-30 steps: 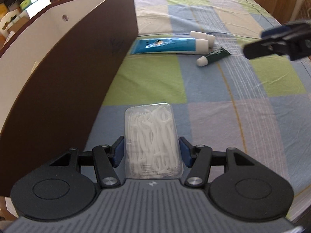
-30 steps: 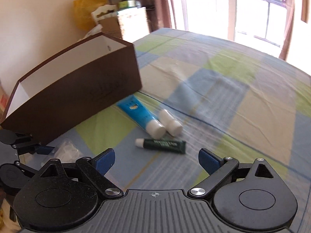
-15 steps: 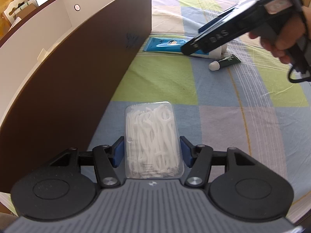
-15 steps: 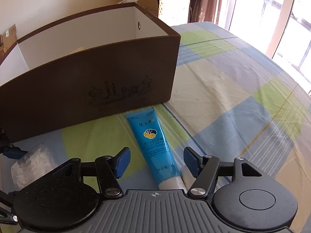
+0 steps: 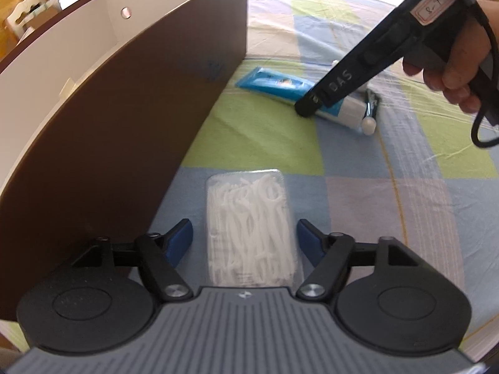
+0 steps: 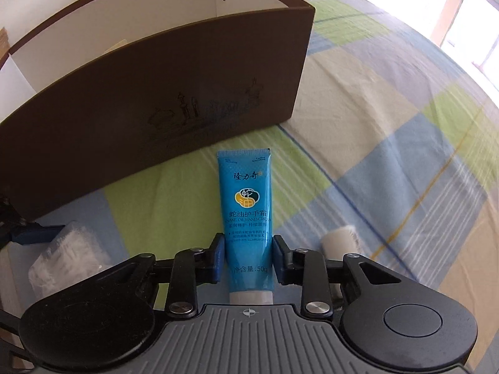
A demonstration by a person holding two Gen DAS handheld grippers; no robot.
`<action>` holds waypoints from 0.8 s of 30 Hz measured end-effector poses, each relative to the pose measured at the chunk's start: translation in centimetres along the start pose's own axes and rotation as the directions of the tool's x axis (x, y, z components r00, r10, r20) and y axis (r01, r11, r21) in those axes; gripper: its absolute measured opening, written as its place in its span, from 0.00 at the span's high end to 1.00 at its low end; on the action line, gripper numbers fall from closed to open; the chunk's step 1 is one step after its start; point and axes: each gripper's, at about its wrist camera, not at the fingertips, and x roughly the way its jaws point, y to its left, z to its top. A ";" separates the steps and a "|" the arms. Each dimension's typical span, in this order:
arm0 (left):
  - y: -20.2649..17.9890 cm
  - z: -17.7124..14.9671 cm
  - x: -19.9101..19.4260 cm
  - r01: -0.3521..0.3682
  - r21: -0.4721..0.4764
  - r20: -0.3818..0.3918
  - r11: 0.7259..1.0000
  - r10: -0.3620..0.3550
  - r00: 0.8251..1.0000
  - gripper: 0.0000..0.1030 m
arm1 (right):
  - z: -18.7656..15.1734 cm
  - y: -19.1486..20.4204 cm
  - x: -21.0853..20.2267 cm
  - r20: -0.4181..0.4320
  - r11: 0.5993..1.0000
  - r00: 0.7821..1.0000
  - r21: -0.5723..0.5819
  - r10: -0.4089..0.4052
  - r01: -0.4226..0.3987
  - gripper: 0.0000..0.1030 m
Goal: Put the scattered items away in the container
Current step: 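Grasp the blue hand-cream tube with the right gripper while the left holds the floss case, then lift the floss case and blue tube and carry them over the box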
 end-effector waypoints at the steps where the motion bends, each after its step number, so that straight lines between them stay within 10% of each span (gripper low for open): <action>1: -0.1 0.0 -0.1 0.005 0.010 0.001 1.000 -0.005 1.000 0.47 | -0.4 -0.1 -0.2 0.001 0.999 1.000 0.031 0.010 -0.010 0.68; 14: -0.2 -0.1 -4.9 0.077 0.081 0.017 0.994 -0.079 0.997 0.48 | -7.9 -2.5 -6.7 0.140 0.924 0.986 0.358 0.090 -0.135 0.68; 24: 4.4 2.1 -13.0 0.057 0.076 0.169 0.995 -0.069 0.983 0.48 | -4.3 1.0 -12.9 0.261 0.921 0.955 0.318 0.143 -0.225 0.68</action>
